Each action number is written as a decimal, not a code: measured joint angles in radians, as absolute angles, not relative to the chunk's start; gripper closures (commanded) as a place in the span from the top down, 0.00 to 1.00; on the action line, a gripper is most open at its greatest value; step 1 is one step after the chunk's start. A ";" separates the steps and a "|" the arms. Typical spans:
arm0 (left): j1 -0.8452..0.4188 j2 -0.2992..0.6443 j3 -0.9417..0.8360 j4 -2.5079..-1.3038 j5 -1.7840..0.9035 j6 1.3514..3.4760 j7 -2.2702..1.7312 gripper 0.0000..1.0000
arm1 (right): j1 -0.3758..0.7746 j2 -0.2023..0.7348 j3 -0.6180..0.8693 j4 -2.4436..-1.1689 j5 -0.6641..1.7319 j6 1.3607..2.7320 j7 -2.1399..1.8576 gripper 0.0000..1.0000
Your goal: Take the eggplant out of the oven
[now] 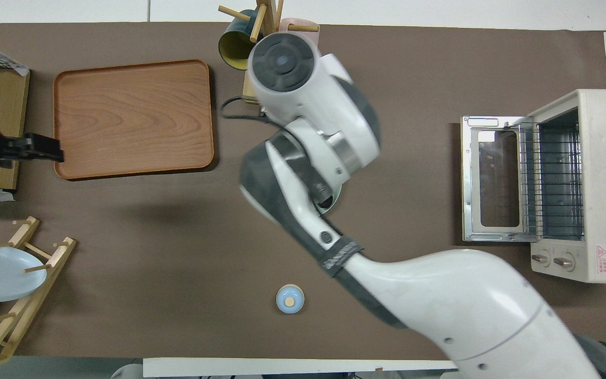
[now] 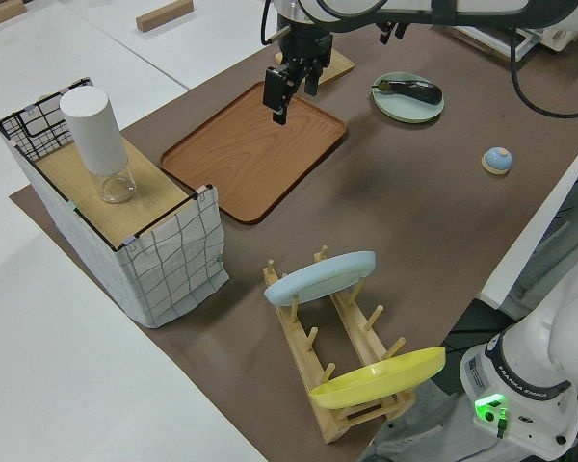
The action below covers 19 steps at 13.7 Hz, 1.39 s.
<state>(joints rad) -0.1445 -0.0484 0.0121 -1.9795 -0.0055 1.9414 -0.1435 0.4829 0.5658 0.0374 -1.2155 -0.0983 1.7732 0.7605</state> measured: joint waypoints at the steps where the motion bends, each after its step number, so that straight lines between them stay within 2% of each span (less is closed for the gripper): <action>1: -0.226 -0.015 0.009 -2.011 -0.005 2.013 -0.245 1.00 | 0.412 0.498 0.038 -1.326 -0.096 1.789 0.665 0.14; 3: -0.389 0.074 0.001 -2.024 -0.005 2.136 -0.446 1.00 | 0.290 0.387 0.038 -1.577 -0.094 1.888 0.533 0.08; 6: -0.567 0.170 -0.002 -1.993 -0.006 2.268 -0.712 1.00 | 0.155 0.303 0.038 -1.891 -0.095 2.092 0.363 0.03; 9: -0.710 0.276 -0.002 -1.891 -0.007 2.339 -0.945 1.00 | 0.102 0.293 0.038 -2.013 -0.098 2.191 0.321 0.01; 12: -0.793 0.404 -0.002 -1.797 -0.007 2.389 -1.019 0.99 | 0.102 0.295 0.041 -2.027 -0.229 2.190 0.318 0.01; 13: -0.797 0.433 -0.002 -1.782 -0.007 2.405 -1.021 0.86 | 0.101 0.295 0.041 -2.025 -0.274 2.175 0.318 0.01; 14: -0.800 0.455 -0.002 -1.773 -0.007 2.418 -1.021 0.55 | 0.102 0.295 0.048 -2.020 -0.297 2.160 0.317 0.01; 15: -0.804 0.466 -0.002 -1.770 -0.013 2.423 -1.021 0.39 | 0.105 0.295 0.056 -2.008 -0.324 2.132 0.316 0.01; 17: -0.808 0.471 -0.002 -1.770 -0.030 2.424 -1.022 0.18 | 0.113 0.294 0.066 -1.955 -0.351 2.035 0.285 0.01; 19: -0.819 0.472 -0.002 -1.772 -0.033 2.424 -1.022 0.05 | 0.110 0.283 0.069 -1.874 -0.348 1.905 0.215 0.01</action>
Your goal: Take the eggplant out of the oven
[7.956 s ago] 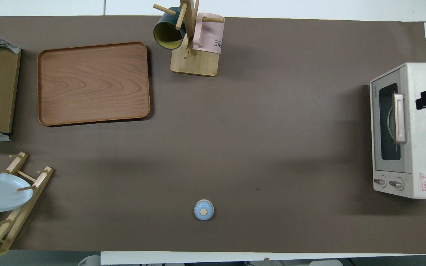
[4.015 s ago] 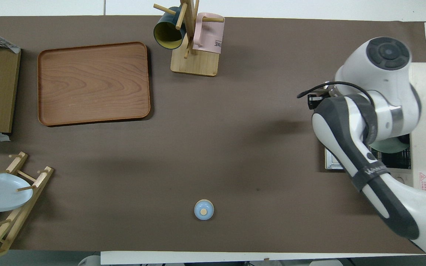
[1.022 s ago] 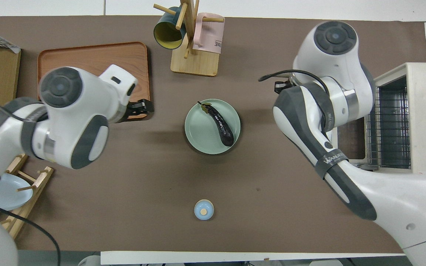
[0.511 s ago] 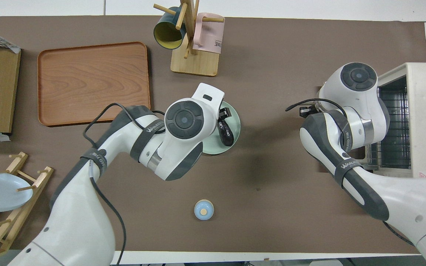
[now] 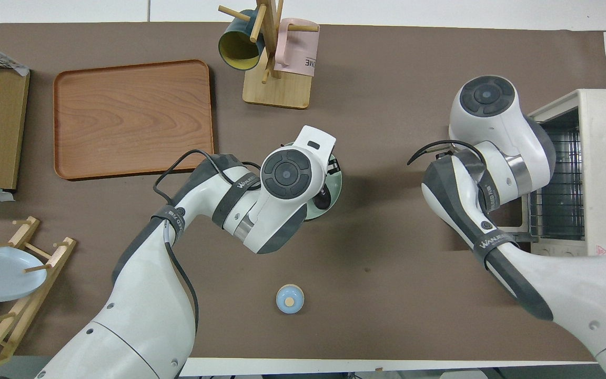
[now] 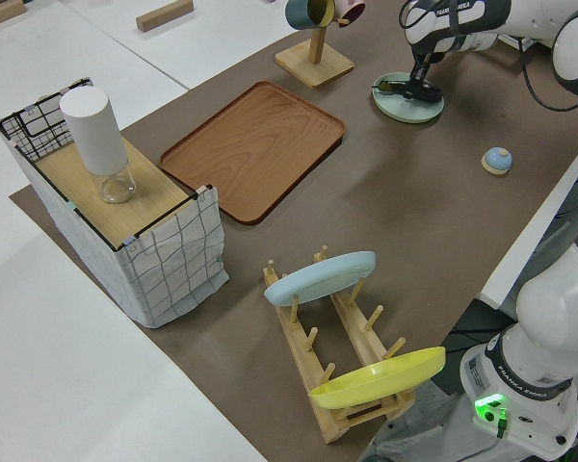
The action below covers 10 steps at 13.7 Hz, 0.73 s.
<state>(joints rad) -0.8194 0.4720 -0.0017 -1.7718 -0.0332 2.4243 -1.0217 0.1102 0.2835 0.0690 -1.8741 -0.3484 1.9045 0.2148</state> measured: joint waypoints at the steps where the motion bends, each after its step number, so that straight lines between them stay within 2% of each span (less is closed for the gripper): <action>1: -0.824 0.472 -0.002 -1.772 -0.033 2.424 -1.022 0.00 | 0.101 0.268 0.069 -1.834 -0.347 1.844 0.173 0.02; 2: -0.825 0.472 -0.001 -1.772 -0.033 2.424 -1.022 0.00 | 0.082 0.243 0.068 -1.807 -0.348 1.804 0.125 0.09; 3: -0.825 0.472 -0.001 -1.772 -0.034 2.423 -1.023 0.00 | 0.053 0.213 0.064 -1.791 -0.350 1.789 0.069 0.27; 4: -0.825 0.472 0.000 -1.768 -0.034 2.414 -1.026 0.00 | 0.013 0.178 0.057 -1.782 -0.346 1.784 0.008 0.53; 5: -0.825 0.472 0.003 -1.755 -0.035 2.384 -1.028 0.00 | -0.026 0.151 0.051 -1.779 -0.327 1.783 -0.044 0.99; 8: -0.796 0.455 0.041 -1.696 -0.033 2.246 -0.993 0.00 | -0.116 0.080 0.042 -1.772 -0.153 1.784 -0.132 1.00; 10: -0.689 0.416 0.059 -1.697 -0.033 2.174 -0.832 0.01 | -0.124 0.026 0.043 -1.747 -0.075 1.770 -0.136 1.00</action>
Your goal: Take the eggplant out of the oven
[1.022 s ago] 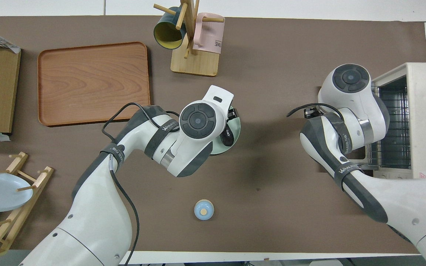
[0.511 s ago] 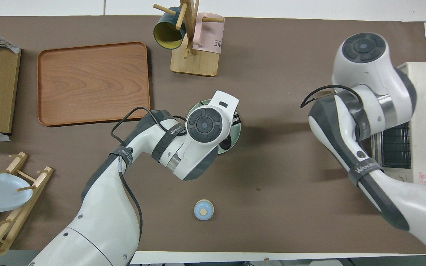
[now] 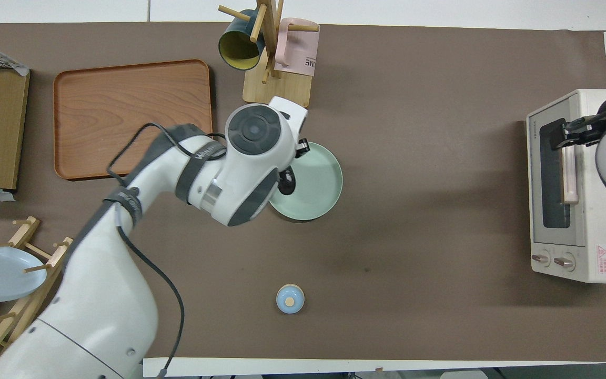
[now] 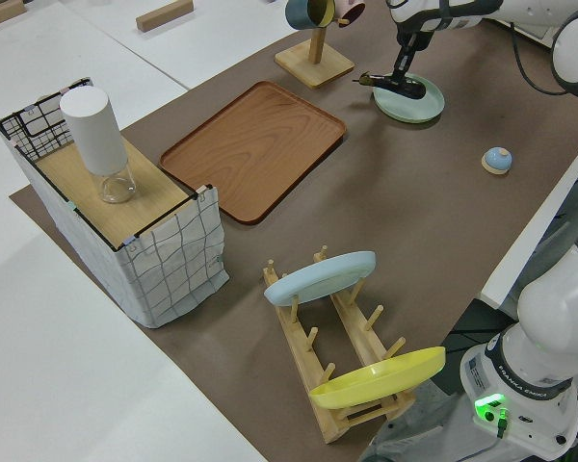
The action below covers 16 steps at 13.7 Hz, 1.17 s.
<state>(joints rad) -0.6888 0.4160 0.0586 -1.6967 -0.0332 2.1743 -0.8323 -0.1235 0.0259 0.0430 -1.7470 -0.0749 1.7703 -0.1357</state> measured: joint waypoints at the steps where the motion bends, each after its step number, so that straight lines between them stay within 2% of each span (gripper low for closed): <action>1: -0.616 0.399 0.062 -1.697 -0.033 2.141 -0.737 0.01 | -0.123 0.003 0.045 -1.721 -0.064 1.727 -0.136 1.00; 4: -0.391 0.380 0.067 -1.707 -0.036 2.111 -0.421 0.00 | -0.124 -0.025 0.045 -1.595 -0.058 1.552 -0.136 1.00; 6: -0.277 0.385 0.066 -1.719 -0.044 2.125 -0.236 0.00 | -0.133 -0.025 0.042 -1.544 -0.058 1.495 -0.136 1.00; 7: -0.240 0.391 0.066 -1.725 -0.051 2.148 -0.177 0.08 | -0.141 -0.025 0.042 -1.541 -0.058 1.481 -0.136 1.00; 8: -0.218 0.400 0.066 -1.730 -0.054 2.171 -0.143 0.33 | -0.146 -0.024 0.042 -1.542 -0.058 1.472 -0.136 1.00; 9: -0.211 0.408 0.066 -1.734 -0.056 2.190 -0.128 0.39 | -0.143 -0.023 0.039 -1.544 -0.058 1.460 -0.136 1.00; 10: -0.214 0.413 0.062 -1.740 -0.057 2.210 -0.127 0.57 | -0.122 -0.022 0.021 -1.546 -0.058 1.448 -0.136 1.00; 11: -0.220 0.416 0.056 -1.751 -0.057 2.239 -0.128 0.96 | -0.081 -0.022 -0.016 -1.548 -0.058 1.443 -0.136 1.00; 12: -0.225 0.417 0.052 -1.762 -0.057 2.261 -0.128 1.00 | -0.049 -0.022 -0.047 -1.550 -0.058 1.441 -0.136 1.00; 14: -0.227 0.414 0.052 -1.765 -0.057 2.258 -0.129 1.00 | -0.038 -0.022 -0.062 -1.551 -0.058 1.440 -0.136 1.00; 16: -0.221 0.371 0.054 -1.758 -0.058 2.176 -0.130 1.00 | -0.041 -0.022 -0.066 -1.551 -0.058 1.440 -0.136 1.00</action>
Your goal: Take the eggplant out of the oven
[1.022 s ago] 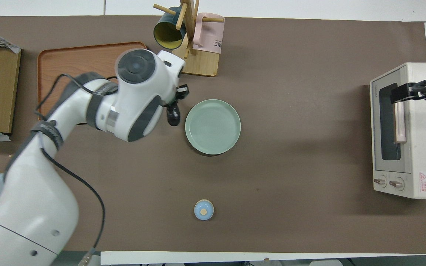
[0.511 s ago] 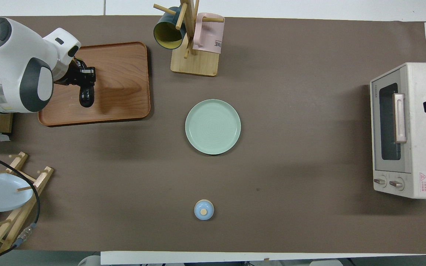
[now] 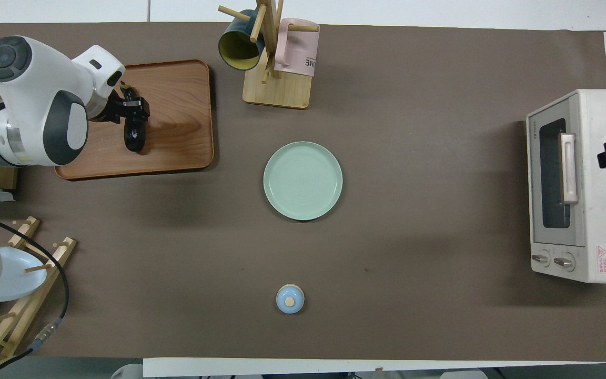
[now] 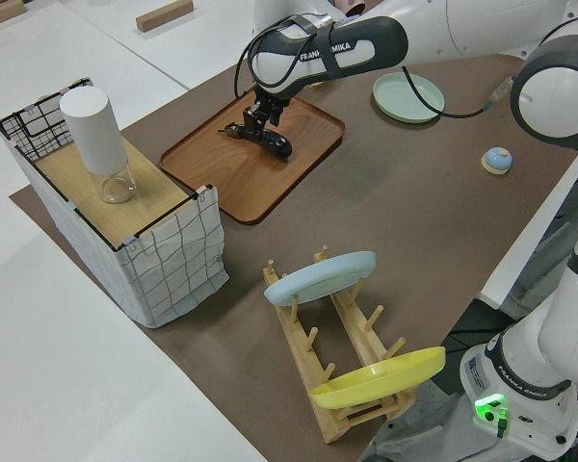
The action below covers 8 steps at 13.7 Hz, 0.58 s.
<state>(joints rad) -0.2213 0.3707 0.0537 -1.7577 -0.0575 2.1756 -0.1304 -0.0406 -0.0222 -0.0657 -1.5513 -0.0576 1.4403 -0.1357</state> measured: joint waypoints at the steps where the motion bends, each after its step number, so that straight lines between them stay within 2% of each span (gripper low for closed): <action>1: -0.212 0.326 0.055 -1.751 -0.058 2.111 -0.133 1.00 | -0.042 -0.022 -0.066 -1.552 -0.058 1.440 -0.136 1.00; 5: -0.186 0.083 0.078 -1.690 -0.014 1.788 -0.128 1.00 | -0.041 -0.022 -0.066 -1.558 -0.058 1.437 -0.136 1.00; 8: -0.157 0.000 0.086 -1.568 0.016 1.525 0.024 1.00 | -0.040 -0.022 -0.066 -1.559 -0.058 1.437 -0.136 1.00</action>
<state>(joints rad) -0.1571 0.0000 0.0864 -1.5684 0.0162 1.5251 0.0242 -0.0399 -0.0222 -0.0659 -1.5592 -0.0576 1.4370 -0.1357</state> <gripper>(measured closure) 0.000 0.000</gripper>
